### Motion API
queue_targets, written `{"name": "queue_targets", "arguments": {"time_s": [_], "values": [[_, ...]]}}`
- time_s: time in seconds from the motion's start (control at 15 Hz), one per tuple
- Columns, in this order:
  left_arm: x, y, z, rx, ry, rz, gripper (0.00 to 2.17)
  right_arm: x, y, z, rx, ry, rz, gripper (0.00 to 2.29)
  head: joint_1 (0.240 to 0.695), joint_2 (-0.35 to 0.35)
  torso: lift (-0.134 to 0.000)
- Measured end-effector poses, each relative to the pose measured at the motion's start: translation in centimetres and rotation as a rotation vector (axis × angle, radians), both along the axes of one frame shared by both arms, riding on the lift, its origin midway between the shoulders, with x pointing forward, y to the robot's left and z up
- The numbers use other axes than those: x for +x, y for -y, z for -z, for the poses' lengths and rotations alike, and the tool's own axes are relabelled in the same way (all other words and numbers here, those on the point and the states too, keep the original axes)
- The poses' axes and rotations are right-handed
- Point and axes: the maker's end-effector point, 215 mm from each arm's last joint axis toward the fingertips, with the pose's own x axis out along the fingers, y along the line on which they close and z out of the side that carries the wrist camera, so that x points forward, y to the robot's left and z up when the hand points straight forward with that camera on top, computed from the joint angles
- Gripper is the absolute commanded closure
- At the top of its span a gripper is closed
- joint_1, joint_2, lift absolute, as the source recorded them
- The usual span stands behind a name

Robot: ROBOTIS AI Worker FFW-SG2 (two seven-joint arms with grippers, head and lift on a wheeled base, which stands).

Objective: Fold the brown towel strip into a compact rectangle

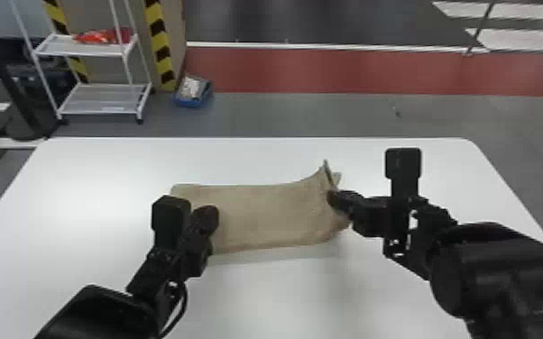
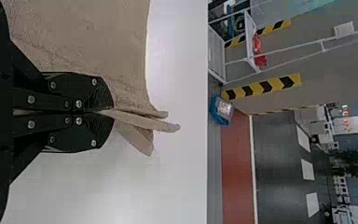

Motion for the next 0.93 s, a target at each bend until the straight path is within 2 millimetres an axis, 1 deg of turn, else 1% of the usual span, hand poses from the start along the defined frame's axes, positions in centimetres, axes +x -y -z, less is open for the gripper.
{"name": "queue_targets", "arguments": {"time_s": [0.07, 0.13, 0.27, 0.33, 0.47, 0.53, 0.67, 0.73, 0.87, 0.93], "values": [[0.0, 0.1, 0.0, -0.002, -0.001, 0.002, 2.09, 0.0, -1.1, -1.4, 0.022, 0.021, -0.017, 1.42, 0.695, -0.013, -0.123], [0.0, 0.4, 0.0, -0.008, -0.003, 0.005, 2.09, -0.2, -2.5, -3.0, 0.056, 0.04, -0.04, 1.42, 0.695, 0.008, -0.123], [0.0, 1.4, -0.1, -0.022, -0.002, 0.023, 2.09, -0.5, -5.7, -5.7, 0.12, 0.051, -0.093, 1.41, 0.695, 0.027, -0.123], [0.0, 2.1, -0.3, -0.033, -0.002, 0.041, 2.09, -0.6, -7.4, -6.8, 0.14, 0.053, -0.122, 1.41, 0.695, 0.036, -0.123], [0.0, 3.6, -1.0, -0.075, 0.0, 0.072, 2.08, -0.7, -10.0, -8.6, 0.162, 0.057, -0.163, 1.41, 0.695, 0.048, -0.123], [0.1, 4.3, -1.8, -0.107, 0.008, 0.086, 2.08, -0.7, -10.8, -9.4, 0.169, 0.059, -0.174, 1.41, 0.695, 0.051, -0.123], [0.2, 4.5, -4.6, -0.16, 0.047, 0.098, 2.08, -0.5, -10.9, -9.9, 0.167, 0.053, -0.174, 1.41, 0.695, 0.051, -0.123], [0.1, 4.1, -6.1, -0.181, 0.071, 0.104, 2.08, -0.3, -10.3, -9.9, 0.166, 0.046, -0.165, 1.41, 0.695, 0.05, -0.123], [-0.3, 2.4, -7.8, -0.205, 0.092, 0.101, 2.08, 0.1, -8.4, -9.8, 0.168, 0.034, -0.134, 1.41, 0.695, 0.047, -0.123], [-0.3, 0.9, -7.8, -0.202, 0.089, 0.091, 2.08, 0.3, -7.4, -10.0, 0.174, 0.03, -0.119, 1.41, 0.695, 0.051, -0.123]]}}
